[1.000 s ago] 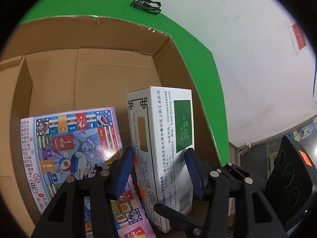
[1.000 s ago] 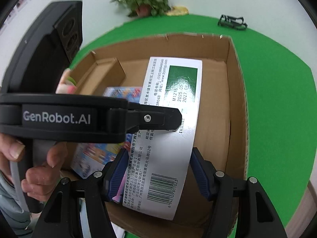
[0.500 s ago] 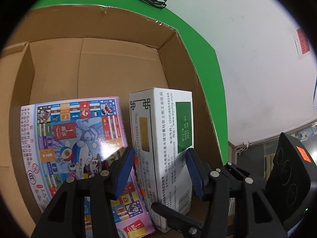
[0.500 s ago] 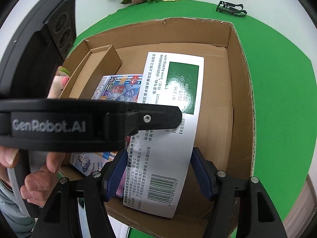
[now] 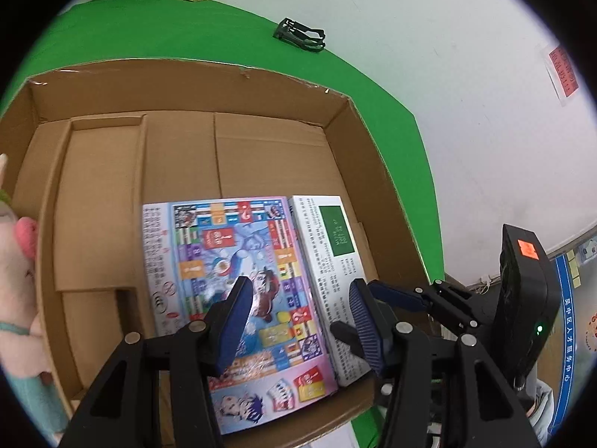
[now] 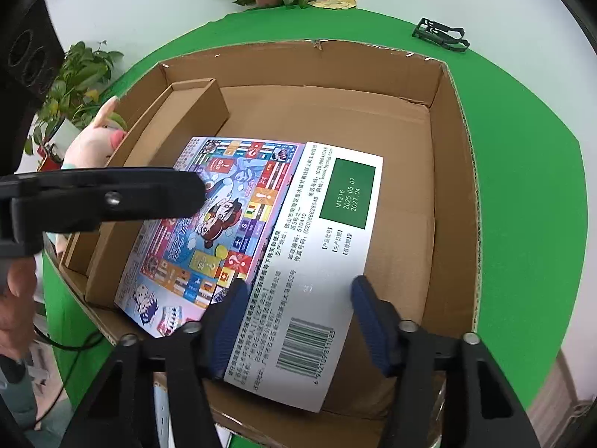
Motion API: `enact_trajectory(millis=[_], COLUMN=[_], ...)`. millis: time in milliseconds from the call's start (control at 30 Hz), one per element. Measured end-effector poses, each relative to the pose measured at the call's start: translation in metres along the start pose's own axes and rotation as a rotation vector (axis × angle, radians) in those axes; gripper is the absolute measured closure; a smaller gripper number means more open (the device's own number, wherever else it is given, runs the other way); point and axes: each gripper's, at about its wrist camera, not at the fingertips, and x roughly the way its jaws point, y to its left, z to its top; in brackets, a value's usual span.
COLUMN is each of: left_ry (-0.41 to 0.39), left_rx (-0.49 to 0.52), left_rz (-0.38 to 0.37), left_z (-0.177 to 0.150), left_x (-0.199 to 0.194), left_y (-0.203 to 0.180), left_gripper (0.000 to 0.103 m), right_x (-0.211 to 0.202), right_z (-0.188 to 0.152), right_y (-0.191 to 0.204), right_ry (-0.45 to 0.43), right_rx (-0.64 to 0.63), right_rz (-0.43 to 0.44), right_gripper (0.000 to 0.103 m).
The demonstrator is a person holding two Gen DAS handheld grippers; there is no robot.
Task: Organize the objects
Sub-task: 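Lower the white product box flat beside the board game and release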
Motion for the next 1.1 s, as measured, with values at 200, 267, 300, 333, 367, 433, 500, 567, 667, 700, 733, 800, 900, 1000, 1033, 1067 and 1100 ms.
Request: enact_trajectory(millis=[200,267,300,333,367,433,500,567,667,700,733,800,900,1000,1033,1067,1100], left_ry=[-0.021,-0.034,-0.038,-0.043,-0.047,-0.05,-0.057,-0.059,-0.076,-0.093,-0.117,-0.17,-0.265,-0.421,-0.483,-0.515,-0.534], left_rx=[-0.003,-0.004,-0.003,-0.004,-0.005,-0.003,0.007,0.013,0.042,0.046,0.051,0.072,0.127,0.156,0.167,0.179,0.196], left_rz=[-0.006,-0.006,-0.004,-0.003,-0.002,-0.004,-0.002,-0.002,0.023,0.048,0.075,0.114,0.187,0.316,0.343,0.359,0.375], left_z=[-0.014,-0.019,-0.021,-0.022,-0.022,-0.023,-0.025,-0.027,-0.031,-0.032,-0.033,-0.038,-0.049,-0.064,-0.071,-0.075,-0.08], left_x=[-0.016,-0.026,-0.027,-0.03,-0.03,-0.033,-0.034,-0.034,-0.034,-0.035,-0.035,-0.04,-0.055,-0.075,-0.082,-0.087,-0.091], left_y=[0.008,0.009,0.011,0.012,0.013,0.013,0.012,0.011,0.006,0.005,0.003,-0.003,-0.015,-0.027,-0.03,-0.032,-0.035], left_gripper=[0.05,0.05,0.05,0.05,0.05,0.05,0.05,0.05,0.05,0.05,0.05,0.05,0.041,0.017,0.017,0.017,0.017], right_x=[-0.002,-0.006,-0.007,-0.009,-0.01,-0.009,-0.003,0.006,0.013,0.013,0.012,0.009,-0.002,-0.029,-0.038,-0.049,-0.057], right_z=[-0.005,-0.002,0.0,0.002,0.004,0.008,0.011,0.011,0.005,0.004,0.003,0.001,-0.005,-0.021,-0.028,-0.035,-0.041], right_y=[0.01,0.002,-0.002,-0.006,-0.01,-0.013,-0.013,-0.01,-0.004,-0.003,-0.003,-0.005,0.0,0.006,0.008,0.011,0.013], right_ry=[0.006,-0.018,-0.026,-0.035,-0.041,-0.031,-0.013,0.018,0.033,0.031,0.032,0.032,-0.012,-0.126,-0.155,-0.188,-0.21], right_rx=[-0.052,0.0,0.026,0.049,0.067,0.076,0.08,0.075,0.045,0.041,0.039,0.035,0.007,-0.008,-0.007,-0.006,-0.007], right_rz=[0.012,0.017,0.011,0.003,-0.011,-0.024,-0.011,0.005,-0.03,-0.031,-0.029,-0.029,-0.072,-0.075,-0.074,-0.07,-0.073], right_gripper=[0.055,0.054,0.051,0.041,0.029,0.027,0.027,0.038,0.039,0.039,0.039,0.039,0.031,0.0,0.0,0.0,0.0])
